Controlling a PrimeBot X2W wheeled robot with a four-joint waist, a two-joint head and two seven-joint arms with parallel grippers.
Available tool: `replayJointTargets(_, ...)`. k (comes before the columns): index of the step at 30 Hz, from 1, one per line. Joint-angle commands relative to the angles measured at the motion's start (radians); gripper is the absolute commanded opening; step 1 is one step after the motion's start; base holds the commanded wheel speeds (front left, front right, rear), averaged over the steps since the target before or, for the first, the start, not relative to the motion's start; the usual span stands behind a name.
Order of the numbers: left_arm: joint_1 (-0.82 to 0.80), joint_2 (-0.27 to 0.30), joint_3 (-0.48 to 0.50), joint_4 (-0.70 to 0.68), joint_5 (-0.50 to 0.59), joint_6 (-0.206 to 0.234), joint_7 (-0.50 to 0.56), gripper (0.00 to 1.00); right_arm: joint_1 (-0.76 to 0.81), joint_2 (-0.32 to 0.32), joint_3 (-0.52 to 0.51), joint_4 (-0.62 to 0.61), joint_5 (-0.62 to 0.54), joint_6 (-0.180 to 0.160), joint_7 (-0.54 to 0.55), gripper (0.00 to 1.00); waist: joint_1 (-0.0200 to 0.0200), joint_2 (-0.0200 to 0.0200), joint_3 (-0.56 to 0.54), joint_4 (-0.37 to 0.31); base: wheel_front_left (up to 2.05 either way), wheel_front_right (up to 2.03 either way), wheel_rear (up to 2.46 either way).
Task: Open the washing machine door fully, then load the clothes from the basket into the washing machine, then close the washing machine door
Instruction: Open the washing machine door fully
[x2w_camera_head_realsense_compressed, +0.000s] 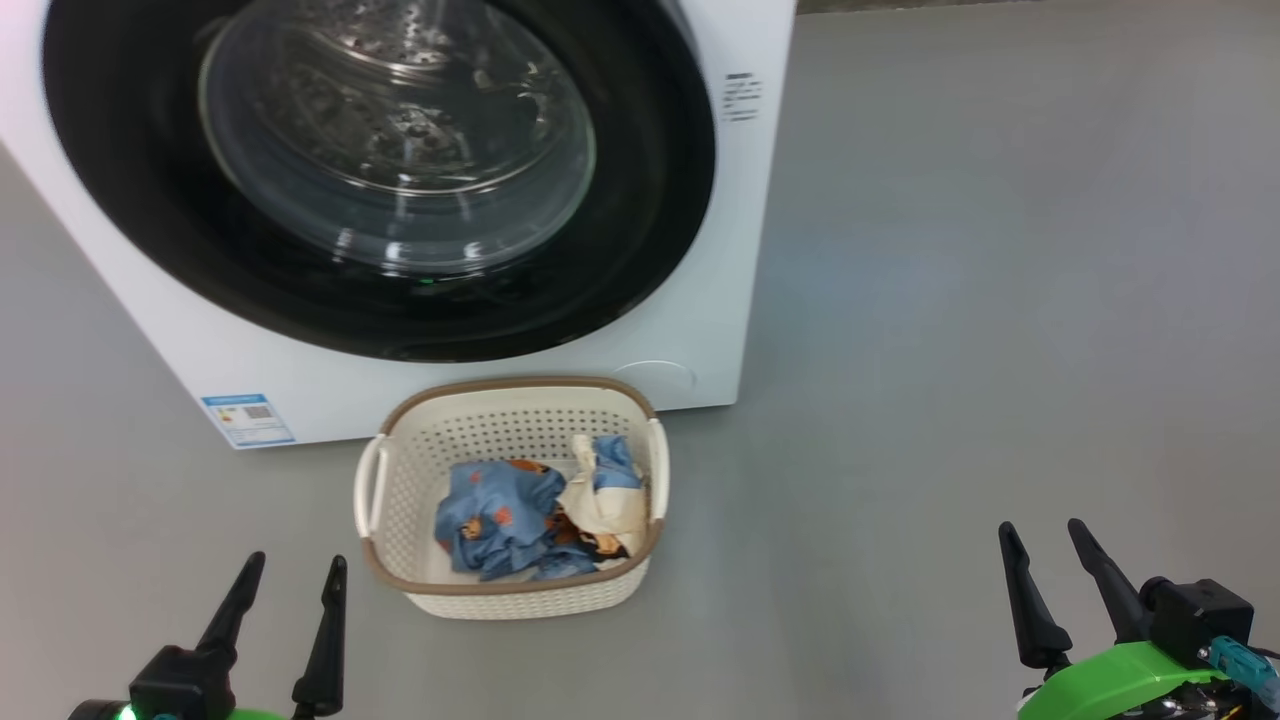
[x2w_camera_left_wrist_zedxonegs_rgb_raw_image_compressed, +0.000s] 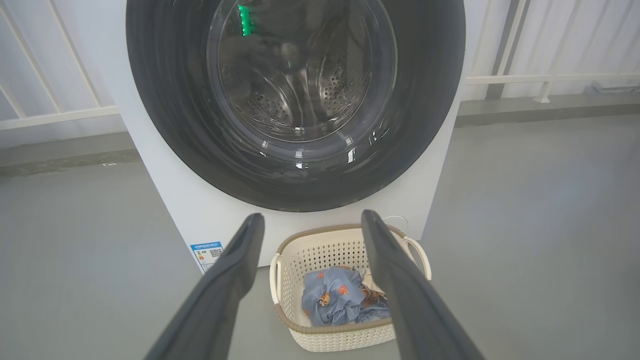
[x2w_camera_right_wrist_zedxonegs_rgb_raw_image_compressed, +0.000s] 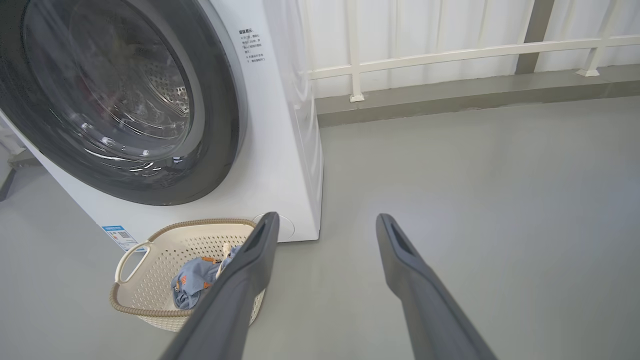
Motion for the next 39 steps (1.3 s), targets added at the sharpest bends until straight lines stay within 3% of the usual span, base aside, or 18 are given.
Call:
replayJointTargets(1, -0.044, 0.012, 0.036, -0.029, 0.01, -0.001, -0.007, 1.0, -0.032, -0.008, 0.025, -0.026, -0.009, 0.002, -0.012, 1.0, 0.0, 0.0, 0.001, -0.001, 1.23, 1.23, -2.46)
replayJointTargets(13, -0.052, 0.011, 0.026, -0.033, -0.038, -0.001, -0.007, 1.0, -0.035, -0.008, 0.021, -0.031, -0.009, 0.002, -0.012, 1.0, 0.0, 0.0, 0.009, -0.002, 0.92, 0.92, -1.85)
replayJointTargets(26, -0.046, 0.003, 0.005, -0.034, -0.051, -0.001, -0.007, 1.0, -0.051, -0.001, 0.021, -0.03, 0.001, 0.002, -0.012, 1.0, 0.0, 0.0, 0.01, 0.008, 0.1, 0.1, -0.21)
replayJointTargets(27, -0.045, 0.001, 0.003, -0.035, -0.052, -0.001, -0.007, 1.0, -0.057, 0.001, 0.022, -0.03, 0.008, 0.002, -0.012, 0.82, 0.0, 0.0, 0.011, 0.009, 0.0, 0.0, 0.0)
replayJointTargets(28, -0.045, 0.0, 0.001, -0.036, -0.052, -0.001, -0.007, 1.0, -0.063, 0.002, 0.024, -0.031, 0.016, 0.002, -0.012, 0.47, 0.0, 0.0, 0.013, 0.01, 0.0, 0.0, 0.0)
replayJointTargets(29, -0.045, -0.001, -0.001, -0.037, -0.053, -0.001, -0.007, 1.0, -0.071, 0.002, 0.027, -0.033, 0.023, 0.002, -0.012, 0.29, 0.0, 0.0, 0.016, 0.011, 0.0, 0.0, 0.0)
replayJointTargets(30, -0.047, -0.002, -0.002, -0.039, -0.054, -0.001, -0.007, 1.0, -0.08, 0.002, 0.03, -0.037, 0.028, 0.002, -0.012, 0.0, 0.0, 0.0, 0.02, 0.013, 0.0, 0.0, 0.0)
replayJointTargets(39, -0.071, -0.013, -0.013, -0.057, -0.061, -0.001, -0.007, 1.0, -0.212, 0.015, 0.059, -0.055, 0.142, 0.002, -0.012, 0.0, 0.0, 0.0, 0.066, 0.03, 0.0, 0.0, 0.0)
